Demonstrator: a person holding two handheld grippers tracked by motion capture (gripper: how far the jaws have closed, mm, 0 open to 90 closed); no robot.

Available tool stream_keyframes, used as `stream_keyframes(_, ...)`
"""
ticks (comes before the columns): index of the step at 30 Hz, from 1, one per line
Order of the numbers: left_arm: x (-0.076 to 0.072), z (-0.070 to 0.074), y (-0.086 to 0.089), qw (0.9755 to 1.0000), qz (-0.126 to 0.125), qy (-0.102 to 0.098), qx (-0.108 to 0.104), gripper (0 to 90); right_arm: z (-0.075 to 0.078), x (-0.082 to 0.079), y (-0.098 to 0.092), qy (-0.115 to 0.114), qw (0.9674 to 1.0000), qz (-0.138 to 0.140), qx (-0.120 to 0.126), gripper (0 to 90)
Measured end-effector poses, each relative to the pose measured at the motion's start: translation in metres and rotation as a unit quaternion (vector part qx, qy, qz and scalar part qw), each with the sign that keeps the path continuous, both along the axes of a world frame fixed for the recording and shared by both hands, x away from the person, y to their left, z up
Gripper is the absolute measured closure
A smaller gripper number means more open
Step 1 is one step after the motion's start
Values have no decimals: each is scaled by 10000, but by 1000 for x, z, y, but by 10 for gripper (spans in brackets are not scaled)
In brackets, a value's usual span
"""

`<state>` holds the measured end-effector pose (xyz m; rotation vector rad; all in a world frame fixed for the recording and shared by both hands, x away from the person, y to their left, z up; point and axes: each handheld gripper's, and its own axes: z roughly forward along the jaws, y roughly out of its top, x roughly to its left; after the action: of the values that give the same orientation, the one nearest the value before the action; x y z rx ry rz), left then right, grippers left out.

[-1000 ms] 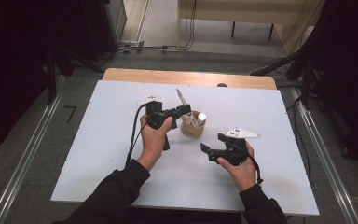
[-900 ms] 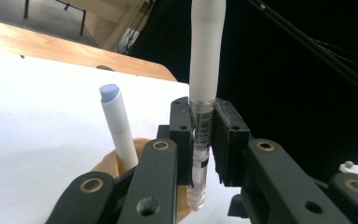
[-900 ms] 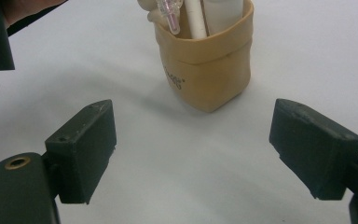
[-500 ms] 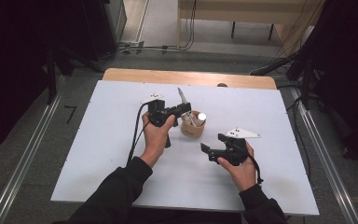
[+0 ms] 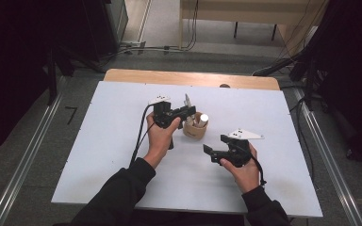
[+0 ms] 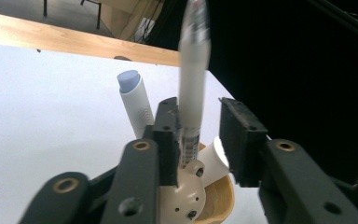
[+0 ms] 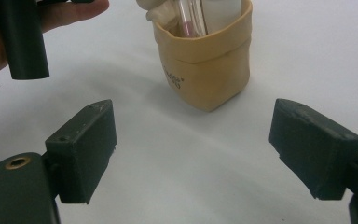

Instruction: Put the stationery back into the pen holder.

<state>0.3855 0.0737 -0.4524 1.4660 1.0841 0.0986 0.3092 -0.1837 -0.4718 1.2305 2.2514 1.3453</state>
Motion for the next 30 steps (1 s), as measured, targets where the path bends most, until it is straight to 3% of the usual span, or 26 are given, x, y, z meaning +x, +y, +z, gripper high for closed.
stream_keyframes(10, -5, 5, 1, 10000, 5, -56, 48, 511, 0, 0, -1, -19, 10000, -26, 29, 131)
stream_keyframes(20, -12, 9, 0, 9998, -113, -140, 64, 440, 1, 0, -3, -88, 9998, -115, 110, 149)
stream_keyframes(24, -13, 10, 1, 9997, -37, -222, 105, 408, 0, 1, -3, -48, 9998, -160, 134, 176)
stream_keyframes(30, -14, 10, 4, 9994, 63, -283, 179, 371, 0, 1, -3, -24, 9997, -197, 140, 130)
